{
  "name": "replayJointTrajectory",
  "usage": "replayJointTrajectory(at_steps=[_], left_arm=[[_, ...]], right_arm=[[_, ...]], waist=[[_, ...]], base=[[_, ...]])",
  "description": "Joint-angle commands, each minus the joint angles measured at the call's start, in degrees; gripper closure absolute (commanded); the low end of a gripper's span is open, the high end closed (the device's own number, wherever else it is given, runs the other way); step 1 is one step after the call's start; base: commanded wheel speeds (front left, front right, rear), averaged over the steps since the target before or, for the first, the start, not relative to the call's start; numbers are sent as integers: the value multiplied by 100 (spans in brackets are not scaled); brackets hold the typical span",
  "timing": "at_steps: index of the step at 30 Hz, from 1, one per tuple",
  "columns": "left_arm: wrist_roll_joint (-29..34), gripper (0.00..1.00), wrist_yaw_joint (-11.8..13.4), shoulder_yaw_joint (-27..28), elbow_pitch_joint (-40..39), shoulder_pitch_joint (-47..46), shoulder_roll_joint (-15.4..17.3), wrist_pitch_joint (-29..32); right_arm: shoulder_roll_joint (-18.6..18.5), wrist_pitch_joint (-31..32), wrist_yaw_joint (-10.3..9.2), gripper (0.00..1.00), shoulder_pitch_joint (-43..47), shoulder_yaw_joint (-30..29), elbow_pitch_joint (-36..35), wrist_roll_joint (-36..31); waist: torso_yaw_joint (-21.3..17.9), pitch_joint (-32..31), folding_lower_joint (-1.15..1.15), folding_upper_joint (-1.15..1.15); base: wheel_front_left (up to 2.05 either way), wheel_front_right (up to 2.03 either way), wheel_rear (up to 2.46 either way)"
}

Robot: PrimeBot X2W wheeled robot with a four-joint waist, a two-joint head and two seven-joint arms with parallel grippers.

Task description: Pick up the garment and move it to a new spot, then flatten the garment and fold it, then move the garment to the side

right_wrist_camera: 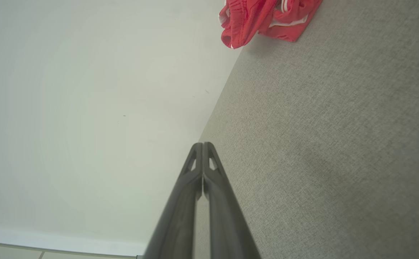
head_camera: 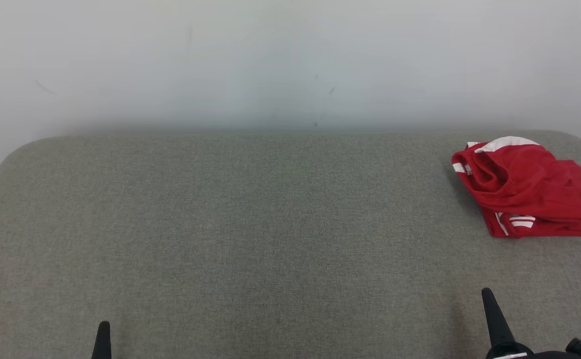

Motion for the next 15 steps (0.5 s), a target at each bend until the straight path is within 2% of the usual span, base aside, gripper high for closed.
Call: replayJointTrajectory(at_steps=[1,15], left_arm=[[-169,100,-48,23,-78,34,33,45],[-920,100,-54,62,-169,55,37,220]], right_arm=[[-40,36,-7,100,-110,-19,-85,132],[-35,236,-8,100,-99,-48,-139,876]], waist=[[0,1,0,0],[-2,10,0,0]], base=[[0,0,0],[0,0,0]])
